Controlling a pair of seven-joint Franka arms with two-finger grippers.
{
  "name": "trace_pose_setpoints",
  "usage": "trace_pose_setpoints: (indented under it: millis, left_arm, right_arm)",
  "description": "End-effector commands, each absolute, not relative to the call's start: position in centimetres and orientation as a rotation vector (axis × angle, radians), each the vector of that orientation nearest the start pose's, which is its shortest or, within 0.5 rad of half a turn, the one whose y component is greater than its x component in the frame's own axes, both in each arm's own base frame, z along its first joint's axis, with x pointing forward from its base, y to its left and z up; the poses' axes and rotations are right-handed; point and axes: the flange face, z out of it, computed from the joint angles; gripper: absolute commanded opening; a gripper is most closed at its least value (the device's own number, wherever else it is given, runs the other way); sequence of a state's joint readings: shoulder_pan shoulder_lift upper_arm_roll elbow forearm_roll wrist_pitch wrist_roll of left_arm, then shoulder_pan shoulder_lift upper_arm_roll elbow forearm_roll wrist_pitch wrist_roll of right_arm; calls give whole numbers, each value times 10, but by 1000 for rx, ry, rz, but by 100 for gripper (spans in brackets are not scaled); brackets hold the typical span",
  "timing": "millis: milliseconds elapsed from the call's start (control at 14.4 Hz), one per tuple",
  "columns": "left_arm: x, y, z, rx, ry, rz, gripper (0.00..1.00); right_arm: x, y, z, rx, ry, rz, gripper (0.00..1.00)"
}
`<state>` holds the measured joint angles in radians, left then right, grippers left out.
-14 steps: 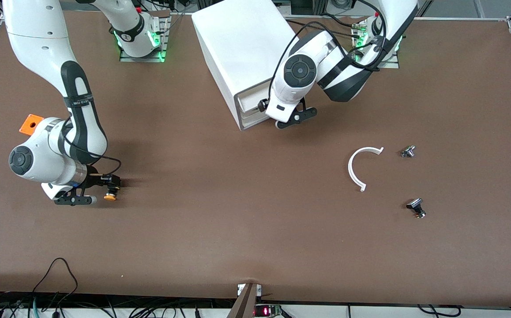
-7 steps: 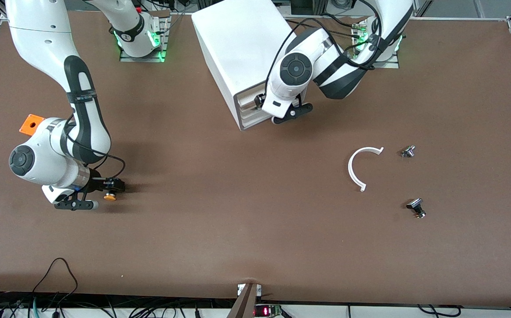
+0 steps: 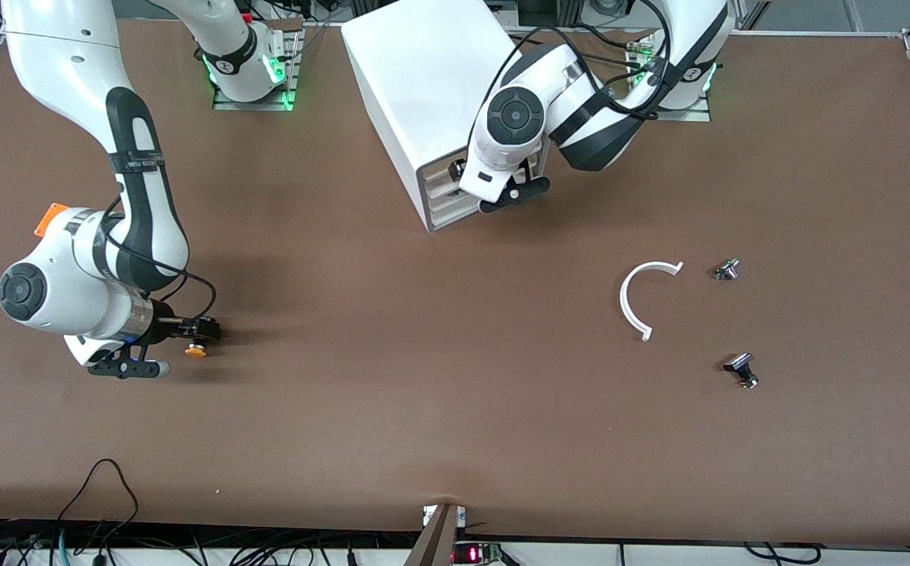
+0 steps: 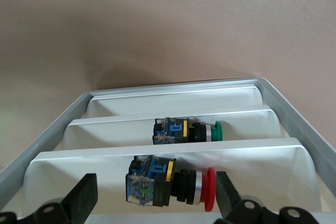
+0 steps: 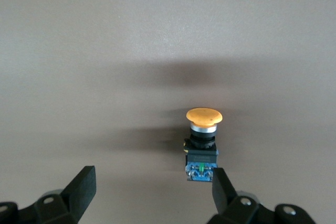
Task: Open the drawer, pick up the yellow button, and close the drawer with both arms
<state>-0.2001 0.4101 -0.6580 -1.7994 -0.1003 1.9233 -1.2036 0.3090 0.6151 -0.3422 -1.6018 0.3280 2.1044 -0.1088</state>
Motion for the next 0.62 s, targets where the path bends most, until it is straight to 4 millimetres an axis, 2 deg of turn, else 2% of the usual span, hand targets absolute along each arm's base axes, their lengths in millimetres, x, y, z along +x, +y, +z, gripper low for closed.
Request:
trace_pose_setpoints:
  millis: [0, 139, 208, 347, 554]
  left_arm:
    - [407, -451, 365, -3003, -575, 637, 99]
    - [429, -442, 388, -3034, -592, 593, 99]
    - [445, -431, 399, -3034, -550, 522, 99]
    - [479, -396, 419, -3019, -444, 349, 99]
    - [511, -349, 465, -3040, -394, 254, 99]
  right_arm:
    - [686, 25, 308, -3069, 78, 117, 98]
    - [682, 27, 339, -3075, 70, 104, 98]
    - [680, 26, 358, -3083, 77, 86, 98]
    - [672, 29, 396, -3108, 65, 56, 99]
    - [656, 46, 452, -3137, -22, 35, 99]
